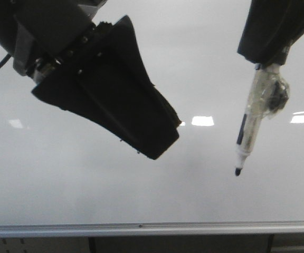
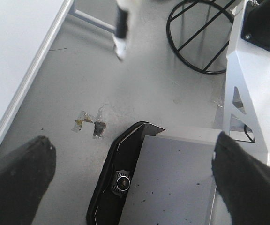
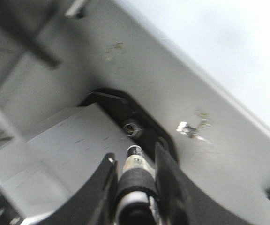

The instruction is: Write number 0 on whiteboard

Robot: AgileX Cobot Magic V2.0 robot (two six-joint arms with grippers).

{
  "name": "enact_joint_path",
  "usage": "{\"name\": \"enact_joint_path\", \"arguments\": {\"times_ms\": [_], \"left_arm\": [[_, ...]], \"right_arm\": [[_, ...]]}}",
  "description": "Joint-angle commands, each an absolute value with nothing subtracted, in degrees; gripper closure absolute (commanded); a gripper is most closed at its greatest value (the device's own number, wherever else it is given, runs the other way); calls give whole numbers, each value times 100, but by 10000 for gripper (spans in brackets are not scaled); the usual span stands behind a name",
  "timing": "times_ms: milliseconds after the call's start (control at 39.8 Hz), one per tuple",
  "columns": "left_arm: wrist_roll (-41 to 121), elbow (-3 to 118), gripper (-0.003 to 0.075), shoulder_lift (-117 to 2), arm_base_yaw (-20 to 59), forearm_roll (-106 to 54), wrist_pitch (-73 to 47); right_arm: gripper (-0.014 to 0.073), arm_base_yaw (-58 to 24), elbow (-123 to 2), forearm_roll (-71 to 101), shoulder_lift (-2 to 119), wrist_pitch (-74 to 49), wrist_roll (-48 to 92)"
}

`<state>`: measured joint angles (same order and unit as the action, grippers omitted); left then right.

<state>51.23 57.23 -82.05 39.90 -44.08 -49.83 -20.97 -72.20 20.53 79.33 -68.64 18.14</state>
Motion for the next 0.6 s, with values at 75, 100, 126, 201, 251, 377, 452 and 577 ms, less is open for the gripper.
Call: {"name": "enact_joint_path", "arguments": {"times_ms": [75,100,126,201,251,377,452,577], "left_arm": [[5096,5903,148,-8002,4011,-4703,-4974],[5096,5903,178,-8002,4011,-4703,-4987],[5096,5903,204,-8002,4011,-4703,-4999],[5096,5903,325,-8002,4011,-4703,-4999],[5096,5903,399,-8002,4011,-4703,-4999],[5096,5903,575,-8002,4011,-4703,-4999],[5096,5903,664,-8002,4011,-4703,-4989],[5096,5903,740,-8002,4011,-4703,-4977]], "right_arm": [[654,-2103,-7578,1476,7755,-6275,1288],[654,-2103,-7586,1476,7755,-6258,1288],[654,-2103,-7586,1476,7755,-6247,1288],[654,-2103,-7591,1476,7755,-6216,1283],[654,-2103,-7598,1476,7755,-6176,1230],[654,-2103,-7652,1442,7755,-6026,1101],[654,-2103,-7732,1364,7766,-5961,1011],[654,-2103,-7991,1091,7786,-5844,808]]}}
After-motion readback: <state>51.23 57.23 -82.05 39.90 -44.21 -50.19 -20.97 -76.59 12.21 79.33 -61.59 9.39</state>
